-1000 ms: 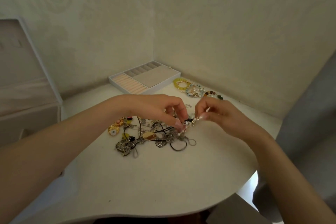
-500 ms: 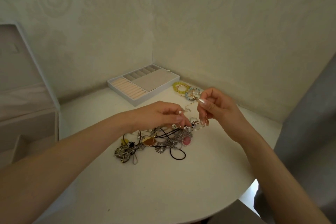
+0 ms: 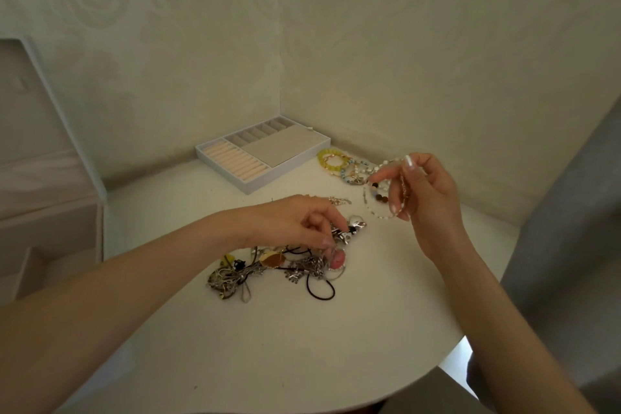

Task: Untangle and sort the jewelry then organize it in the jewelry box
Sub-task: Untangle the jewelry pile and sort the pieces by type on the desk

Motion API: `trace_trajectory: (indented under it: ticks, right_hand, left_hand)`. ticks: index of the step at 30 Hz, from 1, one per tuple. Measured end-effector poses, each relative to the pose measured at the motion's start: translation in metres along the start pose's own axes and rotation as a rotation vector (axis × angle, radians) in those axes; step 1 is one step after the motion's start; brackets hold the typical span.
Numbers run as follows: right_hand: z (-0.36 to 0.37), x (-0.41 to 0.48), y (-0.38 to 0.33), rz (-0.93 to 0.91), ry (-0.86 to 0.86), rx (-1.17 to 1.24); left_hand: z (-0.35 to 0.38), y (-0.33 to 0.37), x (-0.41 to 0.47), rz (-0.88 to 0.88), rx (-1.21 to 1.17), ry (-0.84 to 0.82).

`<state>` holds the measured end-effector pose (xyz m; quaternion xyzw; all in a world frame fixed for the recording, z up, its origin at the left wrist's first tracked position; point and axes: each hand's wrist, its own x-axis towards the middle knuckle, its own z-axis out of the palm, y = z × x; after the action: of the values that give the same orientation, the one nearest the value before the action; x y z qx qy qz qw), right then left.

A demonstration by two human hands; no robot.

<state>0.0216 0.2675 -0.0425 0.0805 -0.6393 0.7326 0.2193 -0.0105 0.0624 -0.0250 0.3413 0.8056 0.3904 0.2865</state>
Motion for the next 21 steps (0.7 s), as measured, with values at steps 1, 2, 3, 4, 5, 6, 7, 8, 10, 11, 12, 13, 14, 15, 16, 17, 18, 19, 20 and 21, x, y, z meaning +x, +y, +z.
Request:
trace_trajectory:
  ticks: [1, 2, 3, 4, 5, 6, 7, 8, 10, 11, 12, 13, 14, 15, 16, 17, 18, 19, 20, 21]
  right_hand:
    - [-0.003, 0.001, 0.0, -0.003, 0.028, -0.021]
    - [-0.007, 0.002, 0.001, 0.002, 0.055, -0.054]
    - [-0.011, 0.003, 0.001, 0.014, 0.076, -0.093]
    - [-0.015, 0.006, 0.0, 0.027, 0.085, -0.134]
    - [-0.02, 0.009, -0.001, 0.043, 0.075, -0.17]
    - [-0.024, 0.012, -0.003, 0.064, 0.051, -0.199]
    - [-0.028, 0.016, -0.005, 0.093, 0.022, -0.224]
    - [-0.032, 0.021, -0.005, 0.123, 0.001, -0.255]
    - [-0.042, 0.03, -0.001, 0.176, 0.015, -0.344]
    - [-0.048, 0.034, 0.003, 0.197, 0.044, -0.388]
    - [-0.054, 0.039, 0.009, 0.217, 0.078, -0.423]
    - [-0.06, 0.042, 0.016, 0.234, 0.113, -0.454]
    - [-0.065, 0.045, 0.022, 0.243, 0.149, -0.495]
    - [-0.069, 0.048, 0.029, 0.242, 0.189, -0.552]
    - [-0.073, 0.05, 0.035, 0.231, 0.229, -0.624]
    - [-0.077, 0.051, 0.04, 0.216, 0.265, -0.694]
    - [-0.08, 0.052, 0.044, 0.197, 0.288, -0.754]
    - [-0.082, 0.052, 0.047, 0.181, 0.299, -0.803]
    - [-0.084, 0.052, 0.049, 0.168, 0.303, -0.851]
    - [-0.084, 0.052, 0.05, 0.157, 0.301, -0.899]
  left_hand:
    - [-0.001, 0.0, 0.0, 0.003, 0.026, 0.005]
    - [-0.001, 0.0, 0.0, 0.012, 0.044, 0.008]
    - [-0.001, 0.0, 0.0, 0.024, 0.058, 0.013]
    - [-0.001, 0.0, 0.0, 0.034, 0.07, 0.02]
    - [0.0, 0.0, 0.0, 0.042, 0.079, 0.026]
    - [0.0, -0.001, 0.0, 0.051, 0.086, 0.033]
    - [0.0, -0.001, 0.001, 0.06, 0.092, 0.043]
    - [-0.001, -0.002, 0.001, 0.067, 0.095, 0.054]
    - [-0.002, -0.003, 0.002, 0.072, 0.099, 0.071]
    - [-0.002, -0.003, 0.002, 0.072, 0.101, 0.079]
    - [-0.002, -0.003, 0.001, 0.074, 0.102, 0.085]
    - [-0.002, -0.003, 0.001, 0.076, 0.101, 0.091]
    - [-0.002, -0.003, 0.001, 0.079, 0.1, 0.097]
    - [-0.002, -0.003, 0.001, 0.081, 0.103, 0.103]
    - [-0.003, -0.003, 0.001, 0.083, 0.107, 0.109]
    - [-0.003, -0.003, 0.001, 0.084, 0.109, 0.114]
    - [-0.003, -0.004, 0.002, 0.086, 0.107, 0.117]
    - [-0.003, -0.004, 0.002, 0.086, 0.102, 0.12]
    - [-0.003, -0.004, 0.002, 0.083, 0.098, 0.12]
    - [-0.003, -0.004, 0.002, 0.079, 0.096, 0.115]
